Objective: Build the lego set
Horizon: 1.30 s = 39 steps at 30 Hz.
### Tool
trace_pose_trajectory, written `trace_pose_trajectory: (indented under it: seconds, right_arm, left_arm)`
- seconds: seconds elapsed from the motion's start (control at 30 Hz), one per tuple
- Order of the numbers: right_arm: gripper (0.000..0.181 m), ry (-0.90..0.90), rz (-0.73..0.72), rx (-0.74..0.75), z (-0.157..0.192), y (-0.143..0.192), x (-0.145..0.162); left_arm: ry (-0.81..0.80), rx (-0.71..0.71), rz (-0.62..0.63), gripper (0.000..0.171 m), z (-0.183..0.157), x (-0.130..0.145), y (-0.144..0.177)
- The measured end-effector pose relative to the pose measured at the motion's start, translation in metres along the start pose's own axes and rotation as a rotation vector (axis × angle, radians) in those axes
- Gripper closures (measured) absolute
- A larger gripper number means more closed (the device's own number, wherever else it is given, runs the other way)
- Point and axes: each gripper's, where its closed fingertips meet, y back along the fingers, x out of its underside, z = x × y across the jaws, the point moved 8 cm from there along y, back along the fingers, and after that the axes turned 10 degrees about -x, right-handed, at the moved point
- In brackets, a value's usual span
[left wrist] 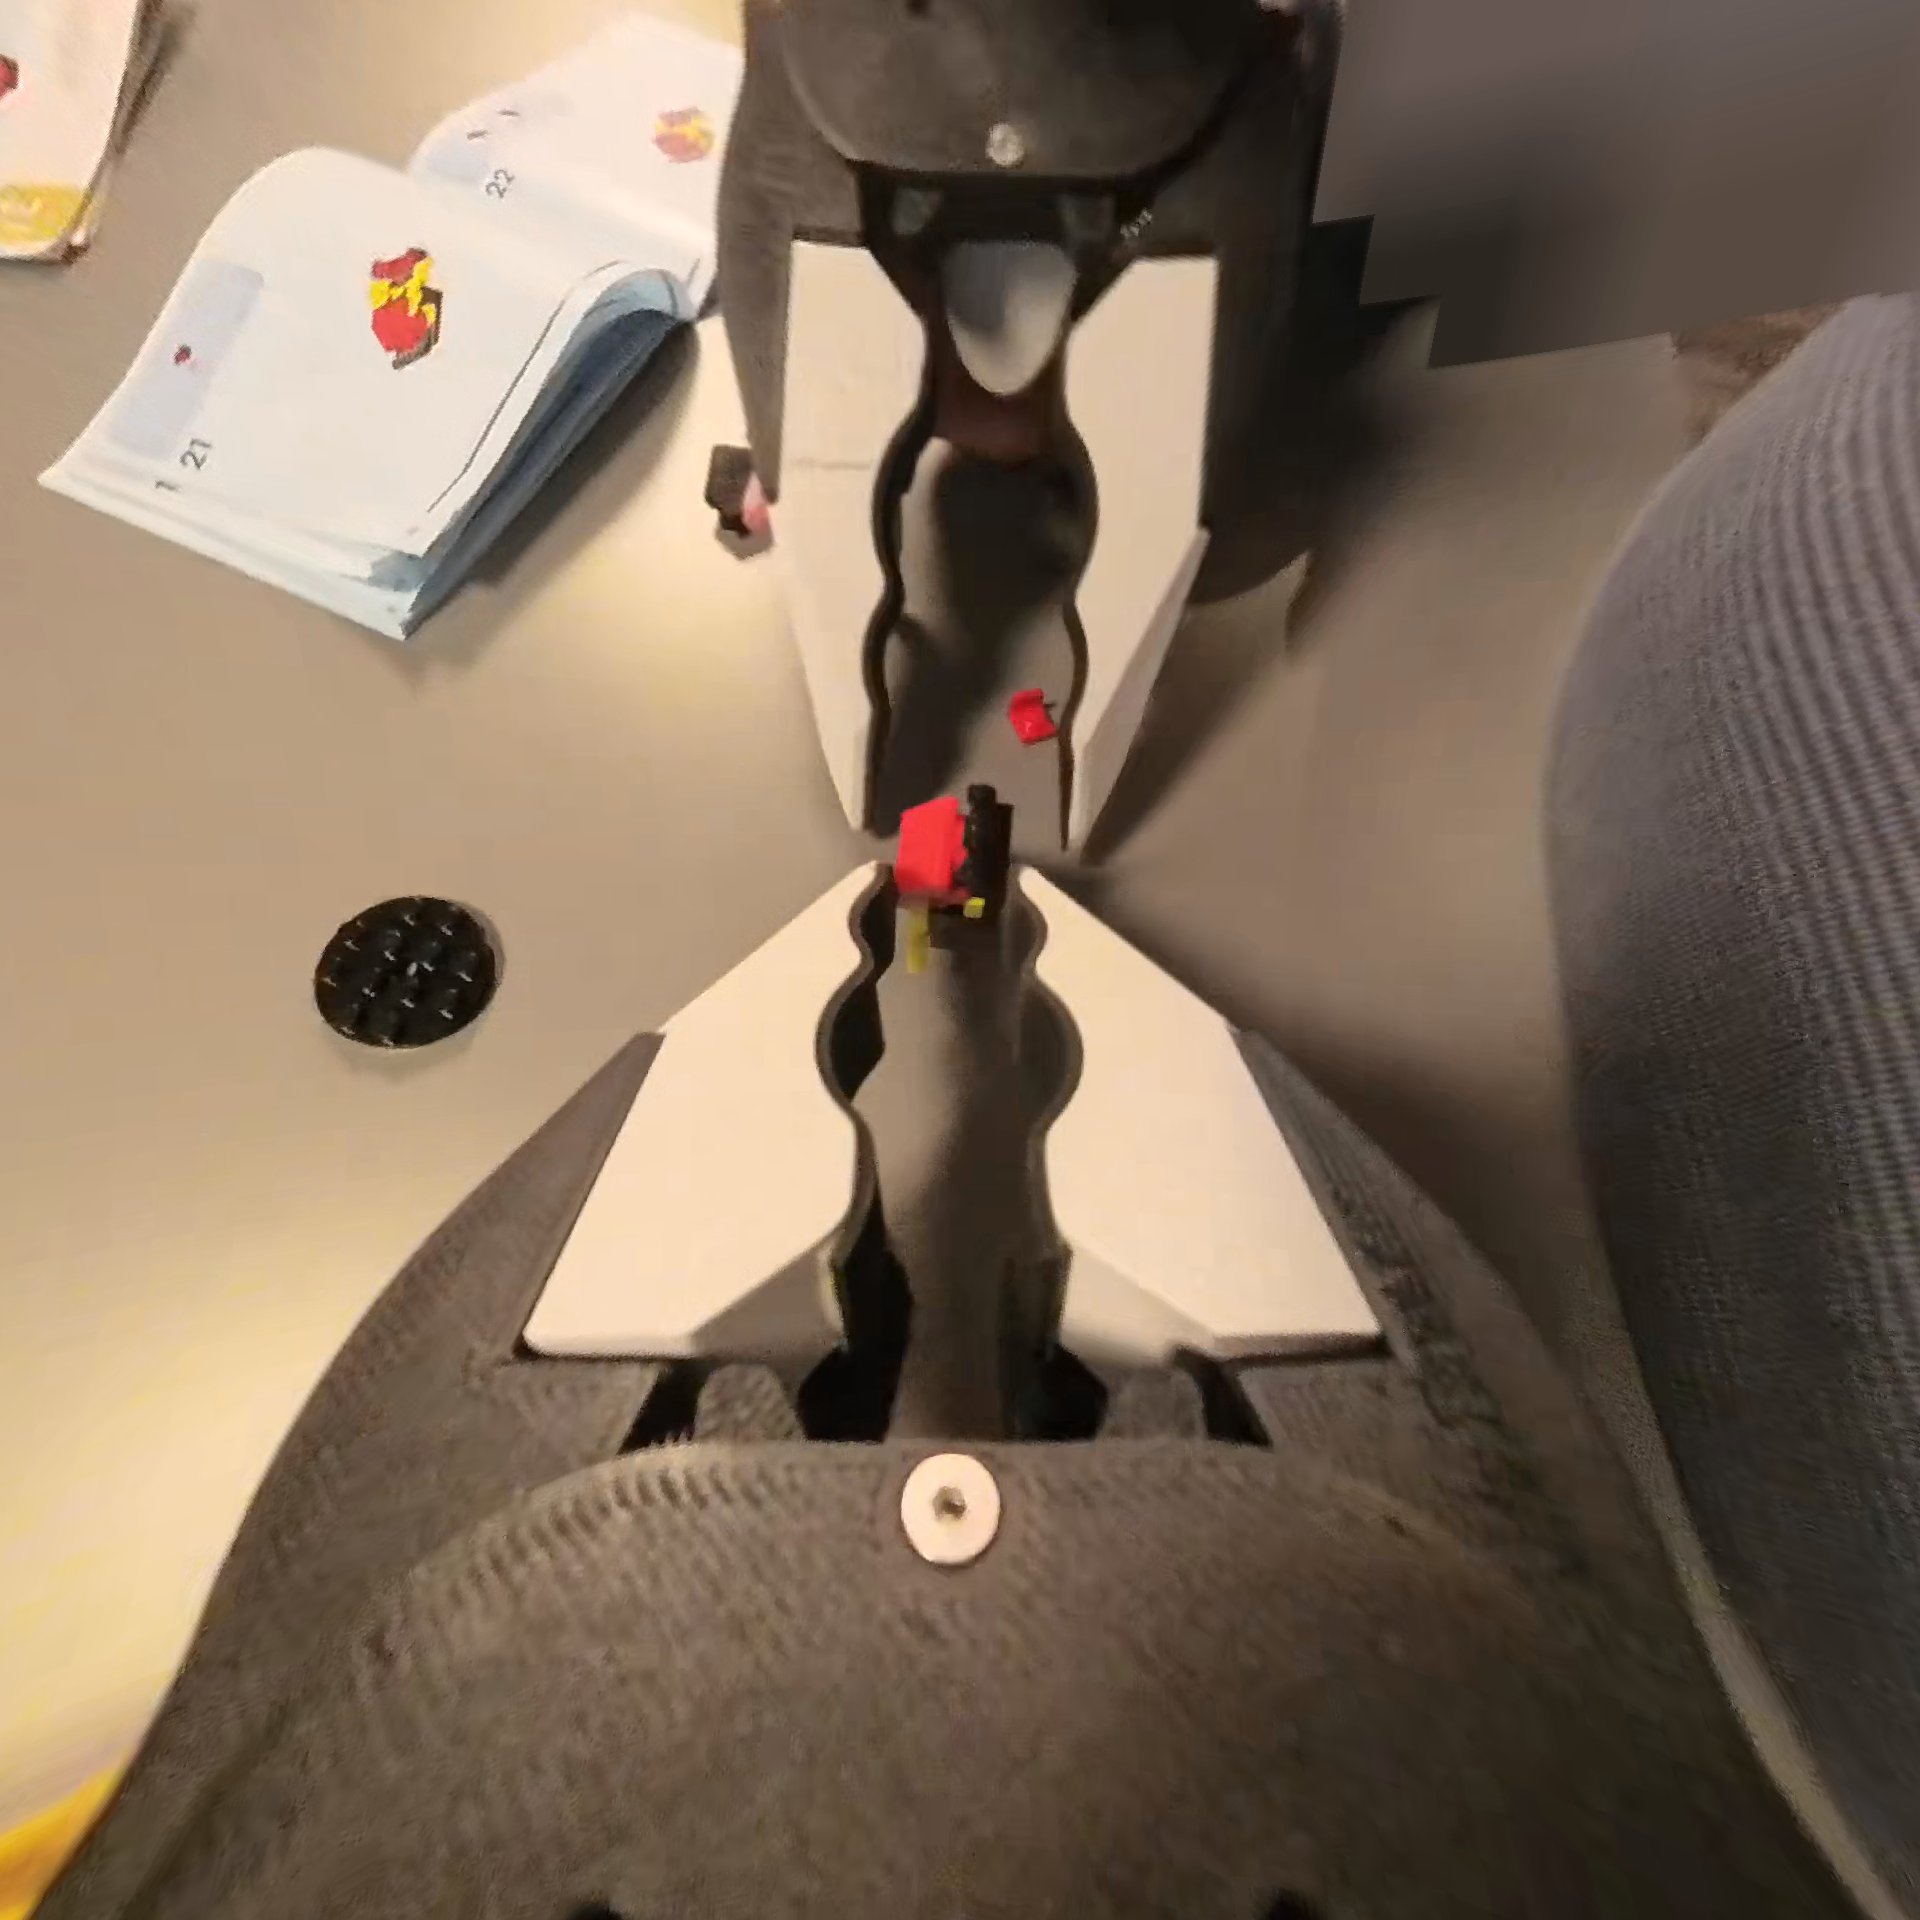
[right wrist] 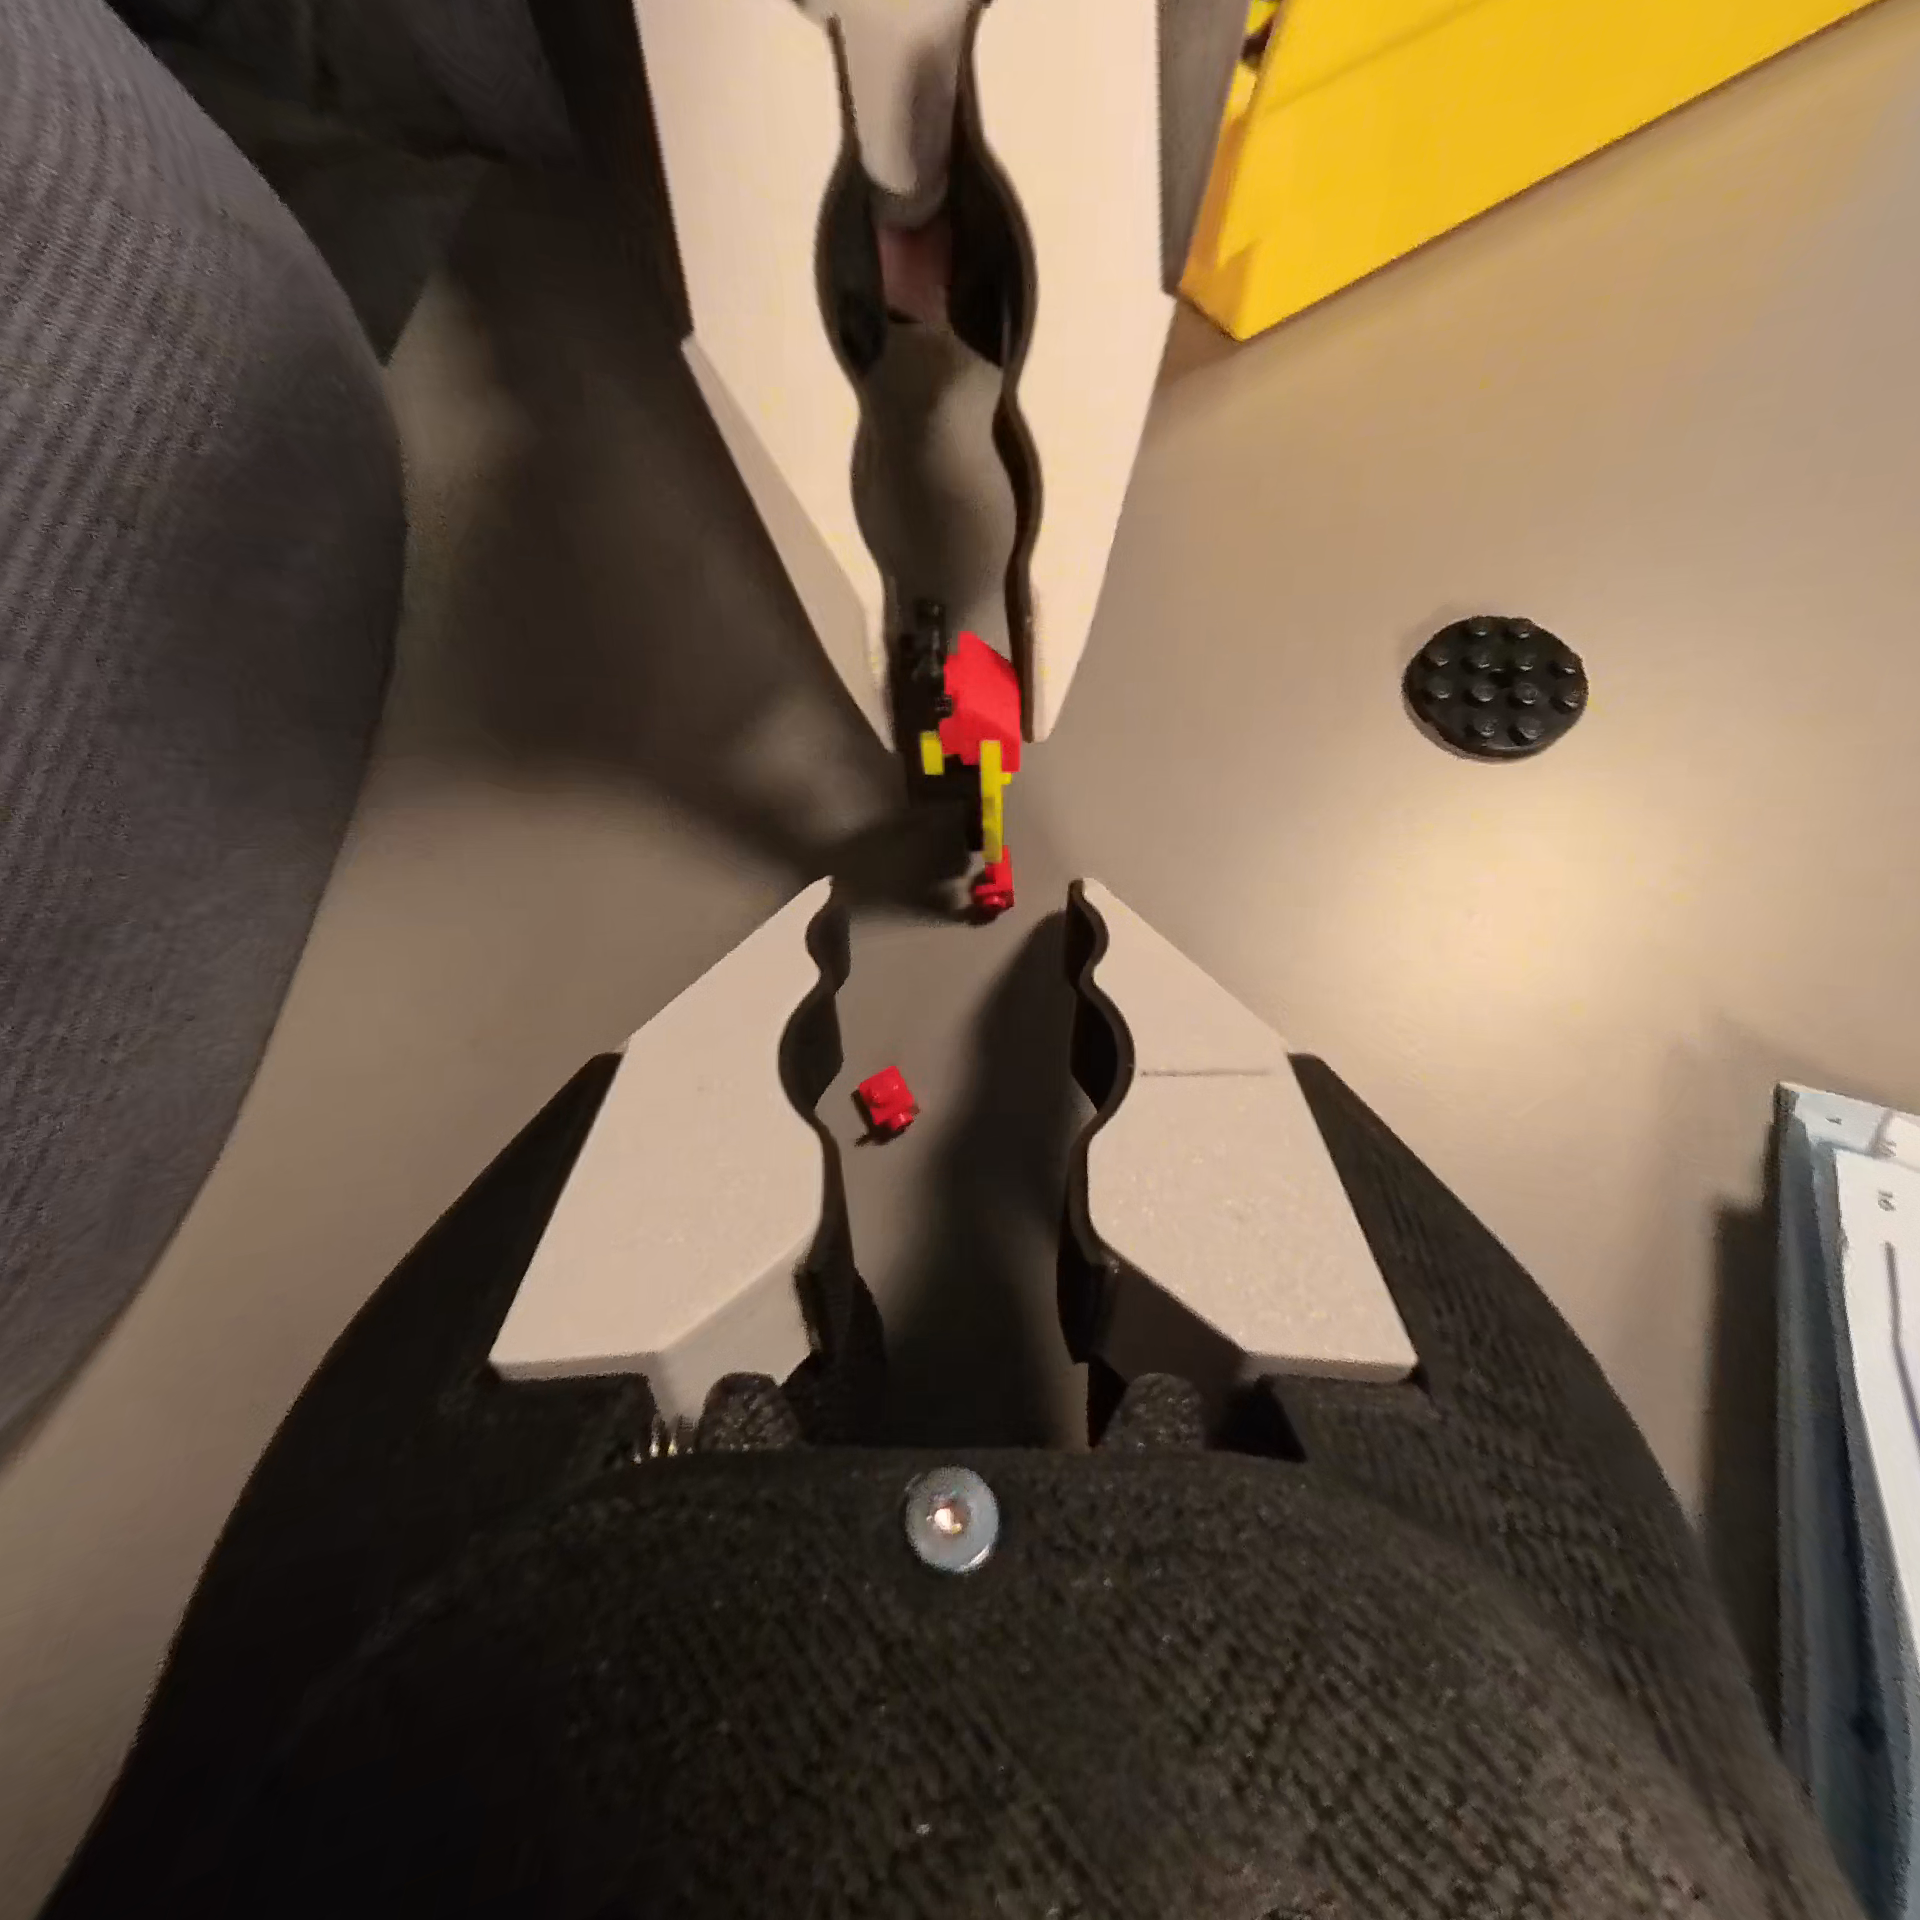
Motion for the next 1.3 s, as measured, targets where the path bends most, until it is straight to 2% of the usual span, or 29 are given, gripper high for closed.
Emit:
trace_pose_trajectory:
  seconds: [0.23, 0.57, 1.03, 1.3]
  right_arm:
    - [0.147, 0.020, 0.009, 0.051, 0.000, 0.000, 0.000]
    - [0.153, 0.024, 0.036, 0.064, 0.000, -0.003, 0.001]
    - [0.155, 0.008, 0.029, 0.057, 0.000, -0.002, 0.002]
    - [0.156, 0.011, 0.018, -0.028, 0.010, 0.000, 0.004]
  left_arm:
    - [0.093, 0.059, 0.000, 0.152, 0.004, 0.001, -0.009]
    - [0.022, 0.025, -0.028, 0.152, 0.001, -0.002, -0.009]
    - [0.027, 0.017, -0.029, 0.152, 0.005, 0.001, -0.007]
    - [-0.015, -0.026, -0.011, 0.151, 0.006, 0.002, 0.000]
